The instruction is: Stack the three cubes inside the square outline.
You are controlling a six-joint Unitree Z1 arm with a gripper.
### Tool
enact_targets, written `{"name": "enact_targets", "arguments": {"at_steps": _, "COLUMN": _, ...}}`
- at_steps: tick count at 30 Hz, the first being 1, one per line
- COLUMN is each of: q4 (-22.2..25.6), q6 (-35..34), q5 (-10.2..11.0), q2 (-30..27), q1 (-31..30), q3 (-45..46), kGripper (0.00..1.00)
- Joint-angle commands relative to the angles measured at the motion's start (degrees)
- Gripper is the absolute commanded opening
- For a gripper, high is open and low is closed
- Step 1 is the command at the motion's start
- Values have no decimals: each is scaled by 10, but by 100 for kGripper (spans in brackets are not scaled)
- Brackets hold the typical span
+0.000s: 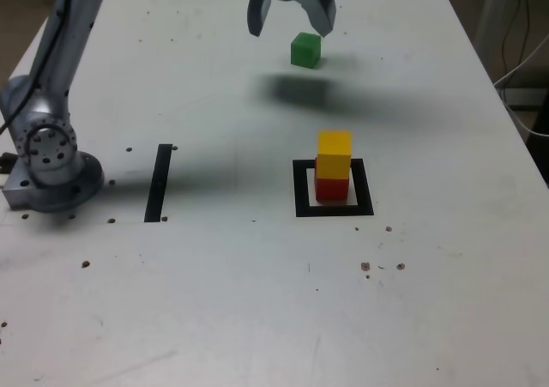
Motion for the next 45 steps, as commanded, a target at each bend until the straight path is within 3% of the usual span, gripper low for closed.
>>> {"name": "enact_targets", "arguments": {"at_steps": 1, "q4": 0, "q6": 19, "q5": 10, "q2": 12, "q1": 2, "q3": -11, "kGripper": 99}}
{"name": "enact_targets", "arguments": {"at_steps": 5, "q4": -2, "q6": 65, "q5": 23, "q2": 32, "q1": 13, "q3": -31, "kGripper": 99}}
{"name": "enact_targets", "arguments": {"at_steps": 12, "q4": -6, "q6": 124, "q5": 24, "q2": 56, "q1": 28, "q3": -65, "kGripper": 99}}
{"name": "enact_targets", "arguments": {"at_steps": 23, "q4": 1, "q6": 140, "q5": 23, "q2": 114, "q1": 34, "q3": -117, "kGripper": 97}}
{"name": "enact_targets", "arguments": {"at_steps": 33, "q4": 22, "q6": 147, "q5": 30, "q2": 157, "q1": 30, "q3": -169, "kGripper": 90}}
{"name": "enact_targets", "arguments": {"at_steps": 38, "q4": 32, "q6": 147, "q5": 31, "q2": 168, "q1": 27, "q3": -184, "kGripper": 78}}
{"name": "enact_targets", "arguments": {"at_steps": 45, "q4": 36, "q6": 133, "q5": 17, "q2": 185, "q1": 21, "q3": -196, "kGripper": 45}}
